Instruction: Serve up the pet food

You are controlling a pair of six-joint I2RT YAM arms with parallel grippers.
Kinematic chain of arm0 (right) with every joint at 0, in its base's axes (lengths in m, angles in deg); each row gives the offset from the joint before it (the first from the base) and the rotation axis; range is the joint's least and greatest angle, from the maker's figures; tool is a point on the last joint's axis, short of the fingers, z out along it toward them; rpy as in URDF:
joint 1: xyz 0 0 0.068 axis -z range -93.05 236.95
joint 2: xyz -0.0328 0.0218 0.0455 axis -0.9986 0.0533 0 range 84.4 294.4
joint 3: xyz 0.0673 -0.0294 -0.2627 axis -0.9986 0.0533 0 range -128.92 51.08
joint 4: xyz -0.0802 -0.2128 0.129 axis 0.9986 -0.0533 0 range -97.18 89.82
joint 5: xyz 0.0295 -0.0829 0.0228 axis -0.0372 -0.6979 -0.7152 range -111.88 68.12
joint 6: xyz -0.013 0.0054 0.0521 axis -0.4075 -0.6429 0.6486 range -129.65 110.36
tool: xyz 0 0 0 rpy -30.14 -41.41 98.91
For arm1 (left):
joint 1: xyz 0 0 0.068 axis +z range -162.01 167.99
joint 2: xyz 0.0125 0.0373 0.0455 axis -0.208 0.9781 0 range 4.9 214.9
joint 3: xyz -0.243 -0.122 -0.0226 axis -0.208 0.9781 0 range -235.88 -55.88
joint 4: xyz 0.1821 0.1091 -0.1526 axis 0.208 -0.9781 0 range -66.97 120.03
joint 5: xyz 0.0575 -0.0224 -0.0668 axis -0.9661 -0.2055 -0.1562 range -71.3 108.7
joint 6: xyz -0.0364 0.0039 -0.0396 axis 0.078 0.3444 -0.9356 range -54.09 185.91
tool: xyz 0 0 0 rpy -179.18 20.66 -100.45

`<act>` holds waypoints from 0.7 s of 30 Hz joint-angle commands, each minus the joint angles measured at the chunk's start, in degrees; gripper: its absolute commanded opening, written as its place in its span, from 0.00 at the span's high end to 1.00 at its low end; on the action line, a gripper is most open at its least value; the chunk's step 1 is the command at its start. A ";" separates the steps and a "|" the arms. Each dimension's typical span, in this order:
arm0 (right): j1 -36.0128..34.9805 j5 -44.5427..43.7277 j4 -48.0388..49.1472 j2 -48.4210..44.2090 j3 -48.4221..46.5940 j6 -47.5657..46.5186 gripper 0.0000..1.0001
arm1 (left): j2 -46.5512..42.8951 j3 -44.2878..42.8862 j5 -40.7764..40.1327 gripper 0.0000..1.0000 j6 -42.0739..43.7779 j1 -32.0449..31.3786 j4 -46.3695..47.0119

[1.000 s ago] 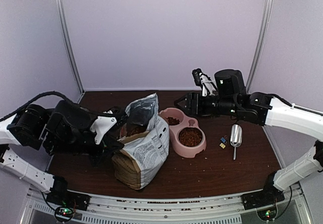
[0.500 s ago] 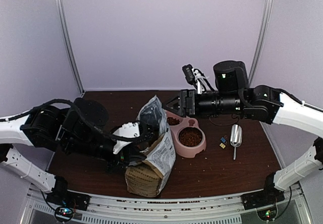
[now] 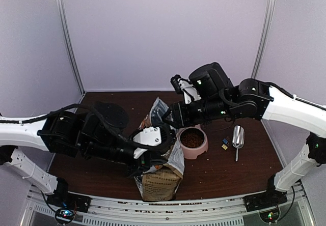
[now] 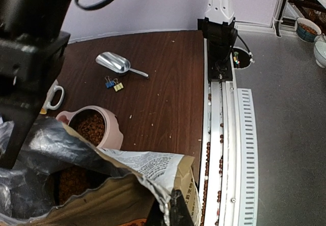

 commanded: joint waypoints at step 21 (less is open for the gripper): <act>6.06 23.12 12.60 -2.10 2.52 -23.99 1.00 | -14.76 -5.24 5.77 0.05 -3.10 15.30 6.11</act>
